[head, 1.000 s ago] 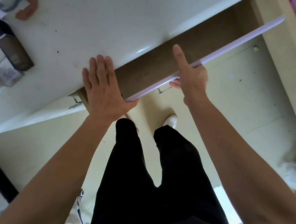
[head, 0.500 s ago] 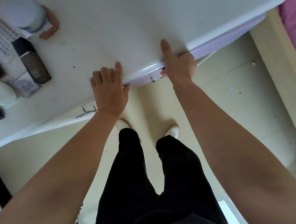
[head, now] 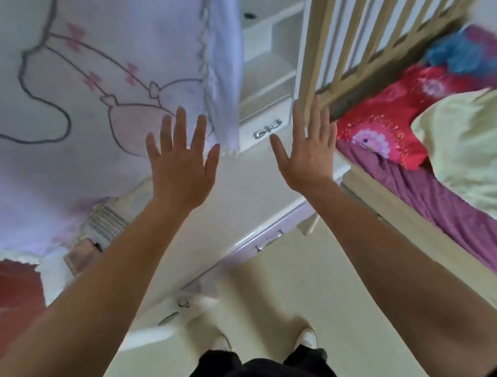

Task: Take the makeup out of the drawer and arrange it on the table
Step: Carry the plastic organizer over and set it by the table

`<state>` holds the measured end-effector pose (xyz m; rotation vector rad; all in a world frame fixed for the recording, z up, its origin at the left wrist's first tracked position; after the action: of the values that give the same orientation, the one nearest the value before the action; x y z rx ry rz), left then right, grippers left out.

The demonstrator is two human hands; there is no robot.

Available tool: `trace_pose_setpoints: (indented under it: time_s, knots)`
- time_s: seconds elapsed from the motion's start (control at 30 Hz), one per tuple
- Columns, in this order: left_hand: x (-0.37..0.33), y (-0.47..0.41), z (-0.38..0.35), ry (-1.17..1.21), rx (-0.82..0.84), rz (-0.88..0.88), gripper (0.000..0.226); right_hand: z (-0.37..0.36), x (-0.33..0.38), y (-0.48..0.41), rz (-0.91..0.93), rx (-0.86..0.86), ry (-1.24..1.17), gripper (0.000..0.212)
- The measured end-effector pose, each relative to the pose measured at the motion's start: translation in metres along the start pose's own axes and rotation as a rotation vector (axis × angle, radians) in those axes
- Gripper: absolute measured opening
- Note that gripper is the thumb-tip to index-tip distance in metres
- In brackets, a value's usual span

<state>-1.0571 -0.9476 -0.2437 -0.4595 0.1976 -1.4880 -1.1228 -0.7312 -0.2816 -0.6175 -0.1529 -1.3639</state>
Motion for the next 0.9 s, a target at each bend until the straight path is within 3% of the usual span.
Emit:
trace_pose_setpoints:
  time_s: [0.17, 0.33, 0.43, 0.6, 0.9]
  knots:
    - [-0.020, -0.060, 0.117, 0.099, -0.236, -0.163, 0.059, 0.141, 0.026, -0.007, 0.017, -0.269, 0.144, 0.078]
    - [-0.091, -0.062, 0.192, 0.324, -0.332, -0.449, 0.061, 0.247, 0.001, 0.071, -0.193, -0.414, 0.364, 0.078]
    - [-0.164, -0.032, 0.216, 0.441, -0.300, -0.653, 0.063, 0.290, -0.032, 0.157, -0.333, -0.445, 0.498, 0.078]
    - [-0.315, 0.090, 0.264, 0.635, -0.174, -1.018, 0.064, 0.371, -0.080, 0.363, -0.628, -0.510, 0.713, 0.077]
    - [-0.504, 0.431, 0.431, 0.928, -0.165, -1.575, 0.066, 0.494, -0.083, 0.760, -1.160, -0.731, 0.879, 0.078]
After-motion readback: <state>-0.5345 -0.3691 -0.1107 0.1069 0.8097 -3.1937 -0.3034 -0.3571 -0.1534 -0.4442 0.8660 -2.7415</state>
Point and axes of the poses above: each hand's wrist, its own y-axis away from the middle knuckle, its own z-axis out of the back of the hand, x = y × z, the point moved 7 cm from there along -y, towards the middle knuckle, and after that the axes turned 4 degrees about -y, right-handed, at the moved point
